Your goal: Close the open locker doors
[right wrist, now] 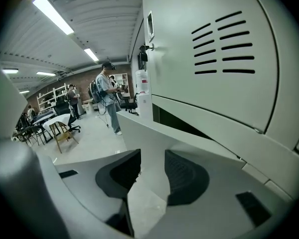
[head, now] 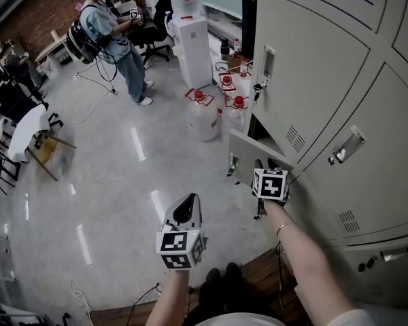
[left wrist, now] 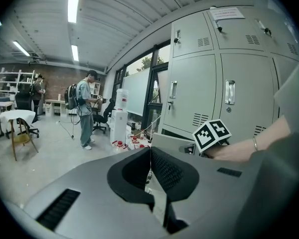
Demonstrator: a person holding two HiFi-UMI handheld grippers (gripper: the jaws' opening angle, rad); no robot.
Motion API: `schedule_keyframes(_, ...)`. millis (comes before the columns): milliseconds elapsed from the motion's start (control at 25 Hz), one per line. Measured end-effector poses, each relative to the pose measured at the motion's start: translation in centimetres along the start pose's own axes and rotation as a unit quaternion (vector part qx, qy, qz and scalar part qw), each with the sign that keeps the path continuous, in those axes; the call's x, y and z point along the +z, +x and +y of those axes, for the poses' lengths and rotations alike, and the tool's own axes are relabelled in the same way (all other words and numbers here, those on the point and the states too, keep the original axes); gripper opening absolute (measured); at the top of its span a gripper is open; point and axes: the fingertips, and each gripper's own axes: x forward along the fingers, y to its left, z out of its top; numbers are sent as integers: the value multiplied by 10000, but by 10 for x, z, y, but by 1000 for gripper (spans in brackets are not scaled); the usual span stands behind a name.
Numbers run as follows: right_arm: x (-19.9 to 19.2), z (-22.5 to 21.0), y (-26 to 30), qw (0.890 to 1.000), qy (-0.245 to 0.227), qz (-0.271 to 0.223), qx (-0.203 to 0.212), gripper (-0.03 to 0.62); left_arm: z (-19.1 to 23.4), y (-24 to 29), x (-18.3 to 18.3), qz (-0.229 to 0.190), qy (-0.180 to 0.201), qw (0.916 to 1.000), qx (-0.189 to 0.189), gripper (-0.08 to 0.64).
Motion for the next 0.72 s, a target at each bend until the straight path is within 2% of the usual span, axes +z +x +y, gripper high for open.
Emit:
schedule_keyframes(280,5,-15,8,9999,67,15,-81,146,-14,24,7,10,-285,9993,-242,21)
schedule_keyframes(520,7,-28,13,9996,175,61,-216,146,-32,38,8,19,-348,9985,-429,21)
schedule_keyframes(720,9,-29,18,9994,235,86,-243,170,-37,42,6,75,-341,9983,-470,21)
